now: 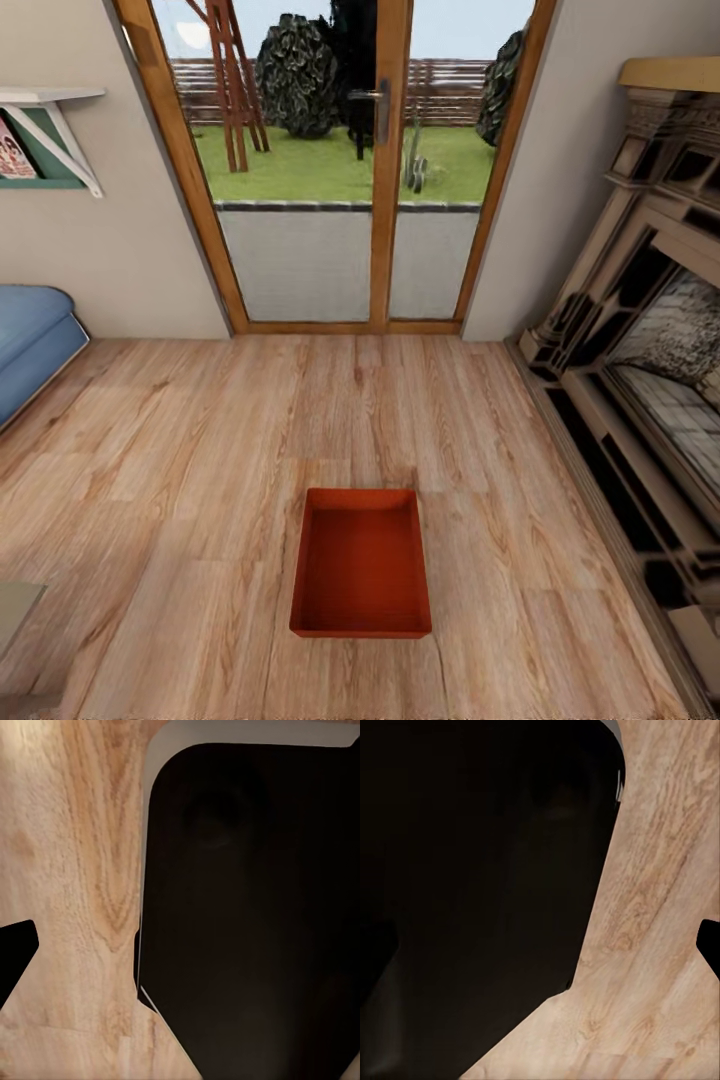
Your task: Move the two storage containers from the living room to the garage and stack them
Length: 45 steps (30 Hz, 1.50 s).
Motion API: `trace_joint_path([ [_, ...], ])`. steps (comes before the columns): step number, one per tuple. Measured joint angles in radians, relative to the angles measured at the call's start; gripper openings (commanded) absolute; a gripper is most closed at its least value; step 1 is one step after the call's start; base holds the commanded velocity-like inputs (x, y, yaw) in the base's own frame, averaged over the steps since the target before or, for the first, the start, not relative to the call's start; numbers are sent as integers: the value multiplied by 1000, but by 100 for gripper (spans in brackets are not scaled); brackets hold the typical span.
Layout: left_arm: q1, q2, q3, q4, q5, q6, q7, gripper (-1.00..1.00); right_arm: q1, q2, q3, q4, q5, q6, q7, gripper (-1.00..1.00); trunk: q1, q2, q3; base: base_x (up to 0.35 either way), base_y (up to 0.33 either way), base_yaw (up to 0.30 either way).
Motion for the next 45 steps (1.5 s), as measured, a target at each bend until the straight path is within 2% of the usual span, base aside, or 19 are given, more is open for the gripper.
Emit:
trace_joint_path([
  [45,0,0,0,0,0,0,0,100,0,-1,0,0,-2,-1,0,100,0,0,-70,0,0,0],
])
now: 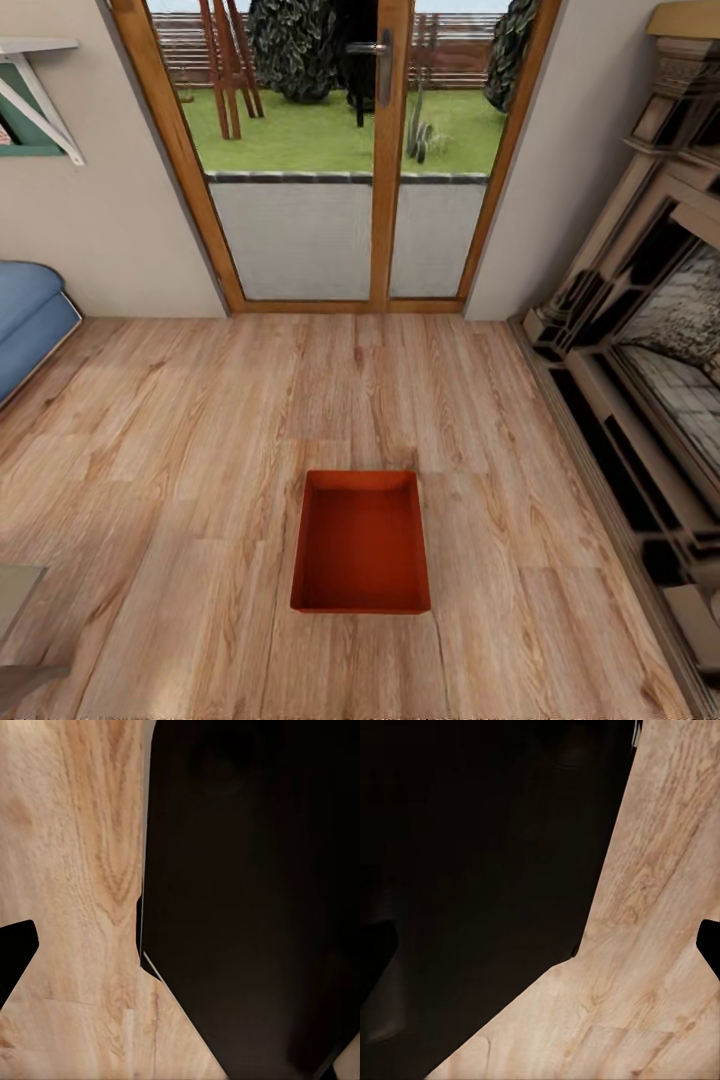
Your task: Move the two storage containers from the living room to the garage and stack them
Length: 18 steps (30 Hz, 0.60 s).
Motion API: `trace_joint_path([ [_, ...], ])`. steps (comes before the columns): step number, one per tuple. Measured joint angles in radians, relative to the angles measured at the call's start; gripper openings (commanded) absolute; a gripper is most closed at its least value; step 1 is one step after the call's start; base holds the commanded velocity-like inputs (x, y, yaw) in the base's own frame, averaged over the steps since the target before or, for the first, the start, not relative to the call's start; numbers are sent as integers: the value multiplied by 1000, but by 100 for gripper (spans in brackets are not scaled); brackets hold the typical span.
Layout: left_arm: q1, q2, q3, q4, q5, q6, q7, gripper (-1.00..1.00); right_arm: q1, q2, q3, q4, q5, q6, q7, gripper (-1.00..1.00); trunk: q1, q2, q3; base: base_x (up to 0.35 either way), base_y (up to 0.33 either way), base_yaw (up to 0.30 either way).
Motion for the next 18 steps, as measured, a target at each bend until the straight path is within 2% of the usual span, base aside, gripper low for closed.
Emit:
trace_joint_path([
  [18,0,0,0,0,0,0,0,100,0,0,0,0,3,0,0,100,0,0,-28,0,0,0],
])
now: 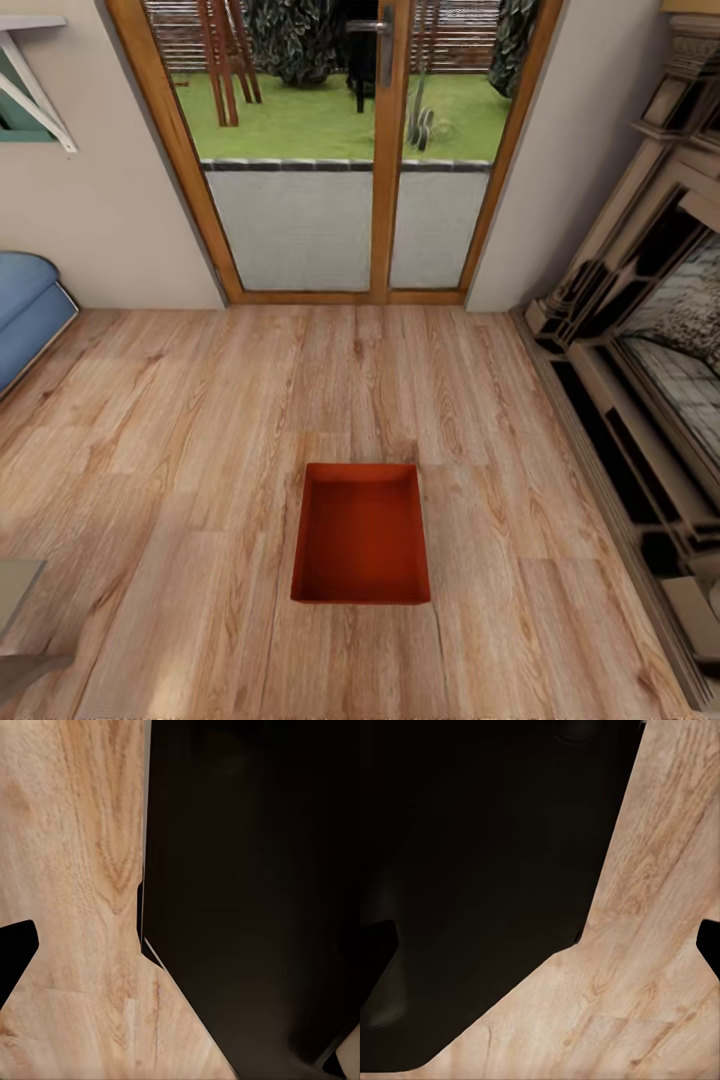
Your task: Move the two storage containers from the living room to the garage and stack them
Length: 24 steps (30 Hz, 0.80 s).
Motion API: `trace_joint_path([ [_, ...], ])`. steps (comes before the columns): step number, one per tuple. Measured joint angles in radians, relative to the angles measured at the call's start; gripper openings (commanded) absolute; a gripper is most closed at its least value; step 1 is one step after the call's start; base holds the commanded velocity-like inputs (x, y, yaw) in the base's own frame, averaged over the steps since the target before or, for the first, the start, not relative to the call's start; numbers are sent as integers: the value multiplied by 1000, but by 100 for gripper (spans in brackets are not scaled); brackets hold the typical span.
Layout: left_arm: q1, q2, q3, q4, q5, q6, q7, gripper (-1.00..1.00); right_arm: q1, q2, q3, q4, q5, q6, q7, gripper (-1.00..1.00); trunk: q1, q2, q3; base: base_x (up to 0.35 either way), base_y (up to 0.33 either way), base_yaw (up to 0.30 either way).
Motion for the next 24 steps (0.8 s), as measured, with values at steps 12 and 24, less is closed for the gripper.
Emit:
trace_joint_path([
  [12,0,0,0,0,0,0,0,100,0,0,0,0,0,0,0,100,0,0,-19,0,0,0],
  [24,0,0,0,0,0,0,0,100,0,0,-1,0,0,0,0,100,0,0,-37,0,0,0],
])
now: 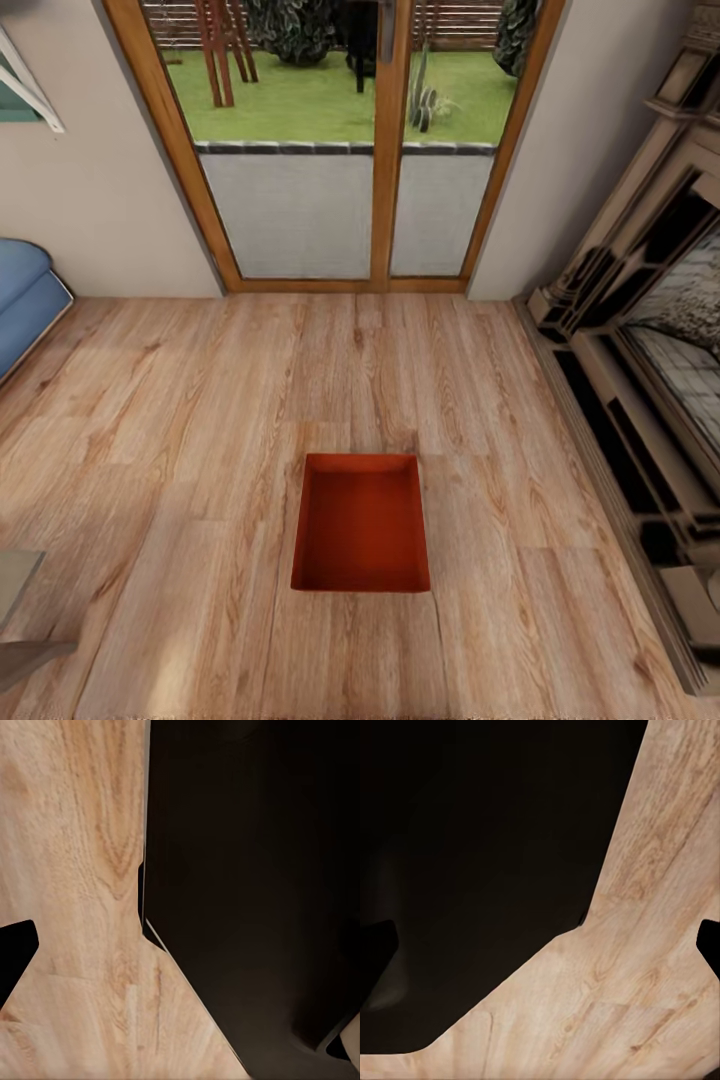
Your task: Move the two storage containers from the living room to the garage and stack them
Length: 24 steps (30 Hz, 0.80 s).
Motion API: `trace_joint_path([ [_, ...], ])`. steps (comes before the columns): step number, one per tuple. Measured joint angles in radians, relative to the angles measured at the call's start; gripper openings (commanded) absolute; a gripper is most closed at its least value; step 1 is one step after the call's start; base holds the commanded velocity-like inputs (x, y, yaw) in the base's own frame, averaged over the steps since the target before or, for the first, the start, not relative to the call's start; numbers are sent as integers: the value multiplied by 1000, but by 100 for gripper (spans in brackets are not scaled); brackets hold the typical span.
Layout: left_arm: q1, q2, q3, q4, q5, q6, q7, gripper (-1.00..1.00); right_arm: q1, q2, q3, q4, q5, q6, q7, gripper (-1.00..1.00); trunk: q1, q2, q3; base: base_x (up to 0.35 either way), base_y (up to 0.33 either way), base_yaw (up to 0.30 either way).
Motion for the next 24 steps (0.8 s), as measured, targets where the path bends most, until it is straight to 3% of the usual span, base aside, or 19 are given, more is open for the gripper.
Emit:
trace_joint_path([
  [12,0,0,0,0,0,0,0,100,0,0,0,0,1,0,0,100,0,0,-17,0,0,0],
  [24,0,0,0,0,0,0,0,100,0,0,1,0,0,0,-9,100,0,0,-19,0,0,0],
])
